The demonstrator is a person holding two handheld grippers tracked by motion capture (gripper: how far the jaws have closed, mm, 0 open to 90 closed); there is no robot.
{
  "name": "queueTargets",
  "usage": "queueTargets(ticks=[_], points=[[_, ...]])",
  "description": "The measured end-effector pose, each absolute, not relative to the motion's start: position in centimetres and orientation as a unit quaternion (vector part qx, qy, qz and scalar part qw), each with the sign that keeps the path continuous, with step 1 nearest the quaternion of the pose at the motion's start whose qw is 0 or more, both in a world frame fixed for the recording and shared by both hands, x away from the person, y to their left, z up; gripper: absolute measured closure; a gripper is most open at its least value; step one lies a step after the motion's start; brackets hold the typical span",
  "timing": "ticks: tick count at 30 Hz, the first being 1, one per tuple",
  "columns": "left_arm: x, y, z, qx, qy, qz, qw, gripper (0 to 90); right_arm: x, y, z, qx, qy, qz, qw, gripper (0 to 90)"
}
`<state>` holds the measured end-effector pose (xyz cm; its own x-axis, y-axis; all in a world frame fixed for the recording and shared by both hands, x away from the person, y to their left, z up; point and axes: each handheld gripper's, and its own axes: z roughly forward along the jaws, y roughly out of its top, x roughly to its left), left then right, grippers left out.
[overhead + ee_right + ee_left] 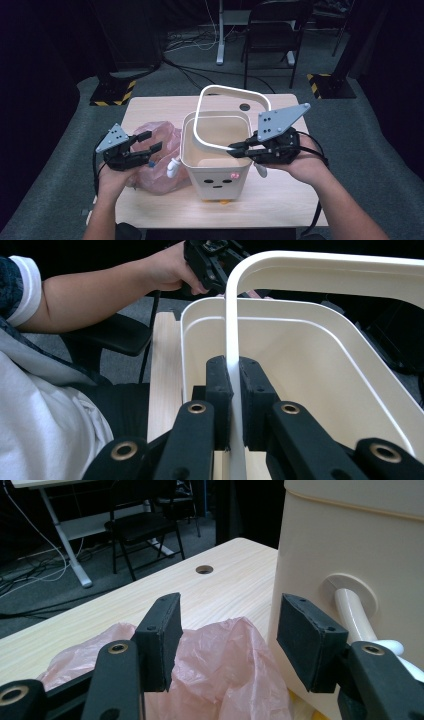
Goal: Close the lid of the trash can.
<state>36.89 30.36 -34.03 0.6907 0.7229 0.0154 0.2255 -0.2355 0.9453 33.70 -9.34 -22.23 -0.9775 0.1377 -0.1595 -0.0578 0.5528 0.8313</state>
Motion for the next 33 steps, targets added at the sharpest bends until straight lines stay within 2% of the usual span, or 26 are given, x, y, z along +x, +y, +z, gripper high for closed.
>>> queueTargets(ticks=[33], points=[[36.9, 30.5, -34.0, 0.749, 0.318, 0.234, 0.532, 42.8, 32.9, -6.3, -22.8, -0.025, 0.893, 0.443, 0.072, 84.4]])
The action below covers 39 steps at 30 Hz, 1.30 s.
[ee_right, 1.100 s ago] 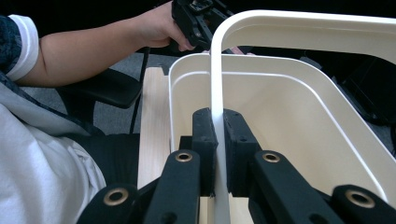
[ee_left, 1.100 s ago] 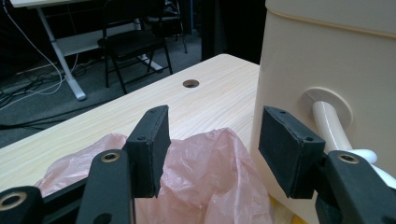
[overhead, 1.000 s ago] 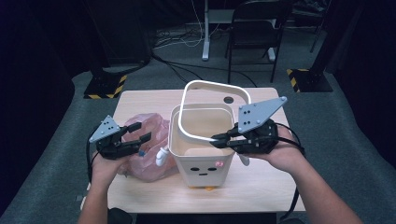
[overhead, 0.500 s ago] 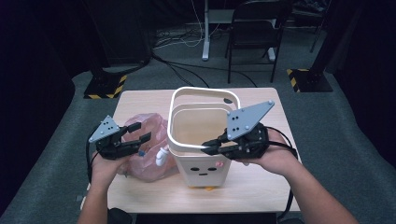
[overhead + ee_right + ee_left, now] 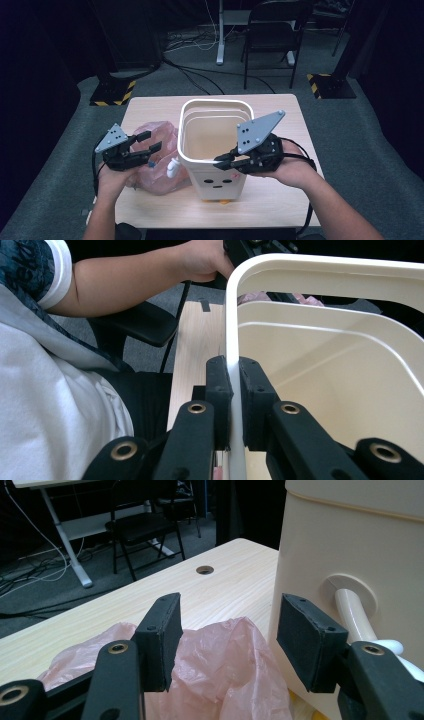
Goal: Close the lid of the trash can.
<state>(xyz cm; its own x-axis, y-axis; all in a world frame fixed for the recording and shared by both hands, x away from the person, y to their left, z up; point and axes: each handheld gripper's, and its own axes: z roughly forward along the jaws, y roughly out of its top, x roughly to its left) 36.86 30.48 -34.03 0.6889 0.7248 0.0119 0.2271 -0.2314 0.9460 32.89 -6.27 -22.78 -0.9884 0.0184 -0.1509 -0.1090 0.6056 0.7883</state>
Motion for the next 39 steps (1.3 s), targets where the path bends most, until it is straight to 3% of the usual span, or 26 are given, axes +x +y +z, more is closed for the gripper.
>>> queueTargets(ticks=[39], points=[[36.9, 30.4, -34.1, 0.75, 0.318, 0.233, 0.531, 42.8, 33.6, -6.1, -23.9, -0.02, 0.898, 0.436, 0.05, 84.3]])
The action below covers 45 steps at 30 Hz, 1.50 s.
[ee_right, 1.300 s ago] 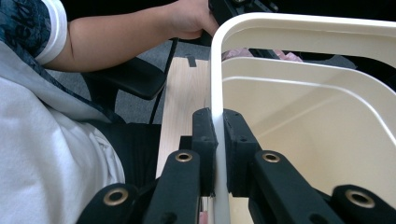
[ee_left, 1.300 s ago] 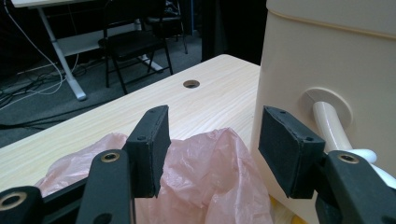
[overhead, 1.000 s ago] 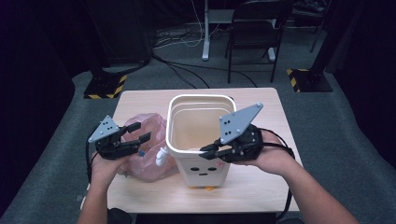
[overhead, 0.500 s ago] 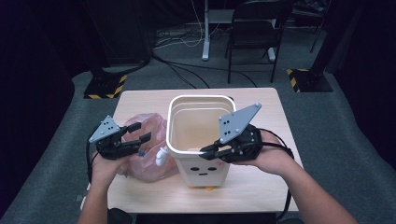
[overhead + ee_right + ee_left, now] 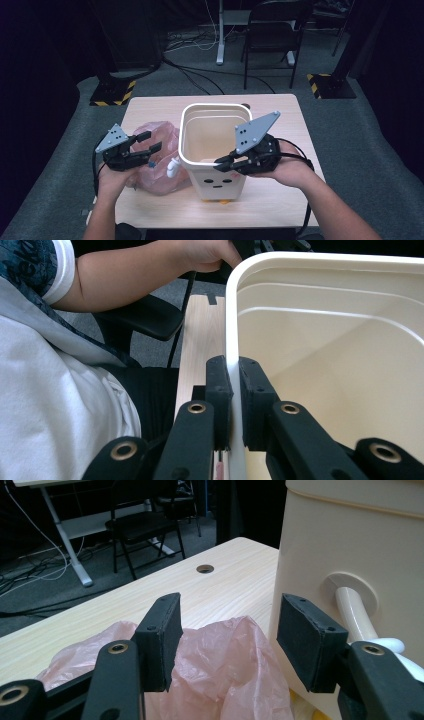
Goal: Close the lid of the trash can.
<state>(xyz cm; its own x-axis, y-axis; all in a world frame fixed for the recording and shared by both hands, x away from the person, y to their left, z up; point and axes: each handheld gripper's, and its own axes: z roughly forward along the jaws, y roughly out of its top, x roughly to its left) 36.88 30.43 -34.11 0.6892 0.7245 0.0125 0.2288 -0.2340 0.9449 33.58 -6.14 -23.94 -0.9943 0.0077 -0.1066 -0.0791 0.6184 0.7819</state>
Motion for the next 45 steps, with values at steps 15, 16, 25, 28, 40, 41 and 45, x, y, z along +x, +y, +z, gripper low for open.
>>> queueTargets(ticks=[15, 16, 25, 28, 40, 41, 45], points=[[36.9, 30.6, -34.1, 0.75, 0.32, 0.234, 0.53, 42.8, 33.8, -7.0, -24.6, 0.001, 0.885, 0.463, 0.053, 63.3], [36.9, 30.6, -34.1, 0.749, 0.32, 0.234, 0.53, 42.8, 33.7, -7.1, -24.6, 0.004, 0.881, 0.469, 0.053, 61.8], [36.9, 30.8, -34.2, 0.748, 0.323, 0.235, 0.53, 42.8, 33.9, -10.2, -24.2, 0.039, 0.856, 0.511, 0.066, 58.1], [37.0, 30.8, -34.2, 0.748, 0.325, 0.235, 0.529, 42.8, 34.0, -11.7, -24.4, 0.059, 0.847, 0.522, 0.079, 57.3], [37.0, 30.9, -34.4, 0.747, 0.327, 0.235, 0.528, 42.6, 34.5, -15.7, -25.1, 0.136, 0.807, 0.562, 0.121, 55.7], [37.0, 30.9, -34.4, 0.747, 0.327, 0.236, 0.528, 42.6, 34.5, -16.0, -25.2, 0.142, 0.805, 0.563, 0.123, 55.6], [37.0, 31.1, -34.3, 0.746, 0.328, 0.236, 0.528, 42.5, 34.6, -16.8, -25.5, 0.158, 0.8, 0.564, 0.132, 55.0]])
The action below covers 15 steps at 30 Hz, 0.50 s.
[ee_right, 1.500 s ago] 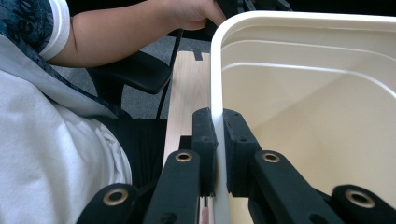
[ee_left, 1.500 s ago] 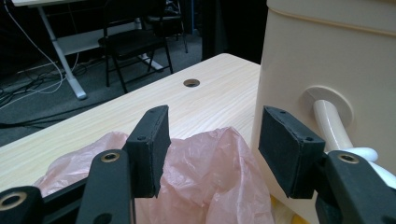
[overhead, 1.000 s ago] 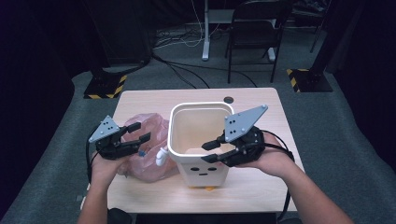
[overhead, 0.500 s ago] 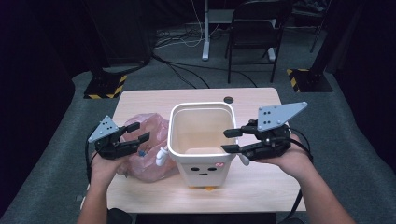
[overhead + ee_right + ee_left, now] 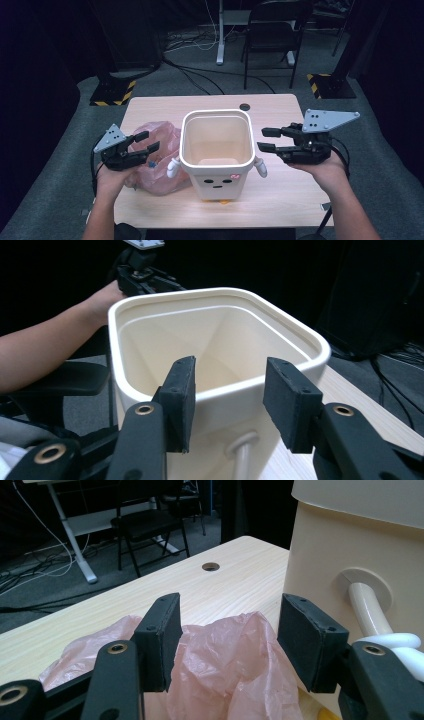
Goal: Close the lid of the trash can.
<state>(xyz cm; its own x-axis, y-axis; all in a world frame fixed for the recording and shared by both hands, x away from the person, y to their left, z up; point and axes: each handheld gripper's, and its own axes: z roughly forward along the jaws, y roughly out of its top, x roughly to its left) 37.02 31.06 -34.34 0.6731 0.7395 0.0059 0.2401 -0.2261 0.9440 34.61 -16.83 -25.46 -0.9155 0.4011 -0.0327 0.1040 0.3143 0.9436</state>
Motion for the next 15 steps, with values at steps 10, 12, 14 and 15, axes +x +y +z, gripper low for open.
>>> queueTargets(ticks=[10, 12, 14, 15], points=[[37.1, 31.1, -34.4, 0.747, 0.331, 0.236, 0.527, 42.4, 34.8, -18.2, -26.5, 0.184, 0.796, 0.558, 0.146, 53.3], [37.1, 31.2, -34.5, 0.745, 0.332, 0.236, 0.528, 42.4, 34.9, -18.3, -26.9, 0.193, 0.795, 0.555, 0.152, 52.1], [37.1, 31.3, -34.5, 0.745, 0.332, 0.236, 0.528, 42.4, 34.9, -18.5, -27.3, 0.2, 0.795, 0.551, 0.157, 51.1], [37.1, 31.3, -34.5, 0.745, 0.333, 0.236, 0.528, 42.3, 35.0, -18.6, -27.5, 0.204, 0.794, 0.55, 0.159, 50.9]])
